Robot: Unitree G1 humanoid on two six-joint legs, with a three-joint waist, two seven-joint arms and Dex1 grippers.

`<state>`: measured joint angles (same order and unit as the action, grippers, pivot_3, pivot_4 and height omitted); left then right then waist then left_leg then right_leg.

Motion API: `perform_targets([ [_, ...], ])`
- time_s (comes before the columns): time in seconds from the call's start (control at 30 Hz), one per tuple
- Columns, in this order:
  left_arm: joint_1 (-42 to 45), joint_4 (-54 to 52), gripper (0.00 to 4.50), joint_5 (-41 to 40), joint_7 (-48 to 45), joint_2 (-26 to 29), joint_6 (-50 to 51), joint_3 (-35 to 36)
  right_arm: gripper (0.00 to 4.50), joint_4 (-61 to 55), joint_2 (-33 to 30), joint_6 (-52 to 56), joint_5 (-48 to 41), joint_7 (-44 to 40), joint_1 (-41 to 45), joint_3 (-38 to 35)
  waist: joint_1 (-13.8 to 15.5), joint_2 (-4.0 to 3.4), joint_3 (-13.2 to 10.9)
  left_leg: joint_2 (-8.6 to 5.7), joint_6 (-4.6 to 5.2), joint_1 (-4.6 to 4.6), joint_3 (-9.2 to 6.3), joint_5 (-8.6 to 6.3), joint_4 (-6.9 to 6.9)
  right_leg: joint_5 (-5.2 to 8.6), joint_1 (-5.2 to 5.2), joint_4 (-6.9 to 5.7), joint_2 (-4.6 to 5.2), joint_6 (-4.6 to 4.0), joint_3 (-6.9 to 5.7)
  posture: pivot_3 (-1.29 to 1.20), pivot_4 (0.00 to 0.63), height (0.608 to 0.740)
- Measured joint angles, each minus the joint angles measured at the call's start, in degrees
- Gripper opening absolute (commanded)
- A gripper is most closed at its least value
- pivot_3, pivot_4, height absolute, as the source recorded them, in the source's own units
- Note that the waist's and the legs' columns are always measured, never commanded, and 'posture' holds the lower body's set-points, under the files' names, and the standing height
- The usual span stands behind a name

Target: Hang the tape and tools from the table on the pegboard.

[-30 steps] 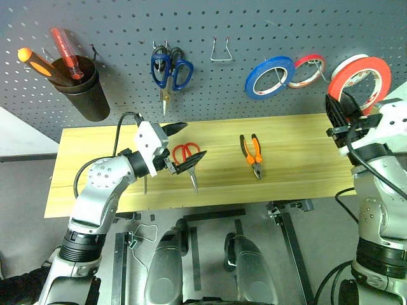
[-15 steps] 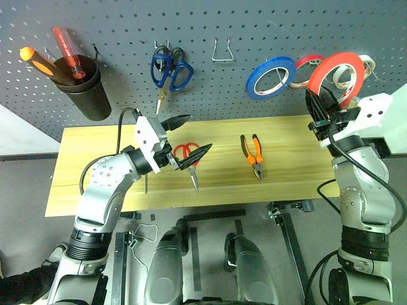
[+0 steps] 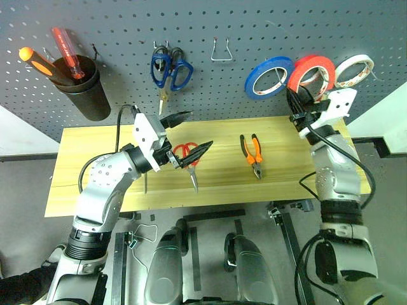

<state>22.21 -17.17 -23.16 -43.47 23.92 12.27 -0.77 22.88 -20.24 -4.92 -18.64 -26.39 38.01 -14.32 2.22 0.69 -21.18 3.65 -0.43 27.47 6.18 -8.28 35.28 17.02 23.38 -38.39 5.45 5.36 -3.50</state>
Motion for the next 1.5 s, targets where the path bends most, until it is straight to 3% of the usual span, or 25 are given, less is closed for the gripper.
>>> perform_targets([
  [0.13, 0.0, -0.5, 4.5, 0.0, 0.4, 0.4, 0.2, 0.0, 0.71, 10.5, 0.5, -5.3, 1.0, 0.1, 5.7, -0.1, 0.0, 0.0, 0.0, 0.0, -0.01, -0.02, 0.0, 0.0, 0.02, 0.0, 0.0, -0.05, -0.01, 0.0, 0.0, 0.12, 0.304, 0.717],
  [0.3, 0.0, -0.5, 4.5, 0.0, 1.2, 0.5, 0.2, 0.0, 2.32, 19.1, 0.6, -8.6, 1.8, -0.5, 8.4, -0.1, 0.1, 0.0, 0.0, 0.0, 0.0, -0.02, 0.0, 0.0, 0.04, 0.0, -0.02, -0.05, 0.0, 0.0, 0.0, 0.12, 0.299, 0.717],
  [0.5, 0.0, -0.6, 4.5, 0.0, 1.7, 0.7, 0.2, 0.0, 4.41, 21.3, 0.7, -10.6, 2.9, 0.1, 8.4, -0.1, 0.0, 0.0, 0.0, 0.0, -0.01, -0.02, 0.01, 0.01, 0.04, 0.0, -0.01, -0.07, 0.0, 0.0, 0.0, 0.12, 0.292, 0.717],
  [0.67, -0.4, -1.0, 4.5, 0.1, 2.3, 0.8, 0.2, -0.2, 4.49, 16.8, 0.0, -7.0, 4.0, 0.1, 5.0, 1.2, 0.2, 0.01, 0.0, 0.0, -0.01, -0.02, -0.01, 0.01, 0.03, 0.0, -0.02, -0.07, 0.0, -0.01, 0.0, 0.12, 0.285, 0.717],
  [1.03, -6.1, -1.6, 4.5, 2.0, 2.8, 5.4, 2.0, 0.0, 4.49, -26.0, 1.3, 18.3, 3.9, 5.6, -23.4, 7.8, -0.1, -0.01, 0.0, 0.15, -0.06, -0.07, -0.06, 0.0, -0.01, -0.05, 0.04, -0.14, -0.01, -0.09, 0.05, 0.09, 0.313, 0.717],
  [1.23, -8.5, -2.9, 4.5, 3.0, 4.3, 5.4, 3.9, -0.4, 4.49, -35.5, 4.9, 28.3, 3.9, 10.4, -24.6, 10.8, 0.0, 0.0, 0.0, 0.18, 0.2, -0.07, -0.21, -0.15, -0.02, -0.06, 0.04, -0.13, 0.01, -0.13, 0.05, 0.08, 0.337, 0.717],
  [1.5, -10.5, -5.6, 4.5, 3.5, 5.5, 5.3, 6.4, -0.7, 4.49, -31.9, 11.5, 32.2, 5.6, 15.3, -17.8, 14.6, -0.1, -0.01, 0.0, 0.19, 0.22, -0.06, -0.2, -0.14, -0.04, -0.05, 0.11, -0.13, -0.01, -0.14, 0.06, 0.08, 0.367, 0.717],
])
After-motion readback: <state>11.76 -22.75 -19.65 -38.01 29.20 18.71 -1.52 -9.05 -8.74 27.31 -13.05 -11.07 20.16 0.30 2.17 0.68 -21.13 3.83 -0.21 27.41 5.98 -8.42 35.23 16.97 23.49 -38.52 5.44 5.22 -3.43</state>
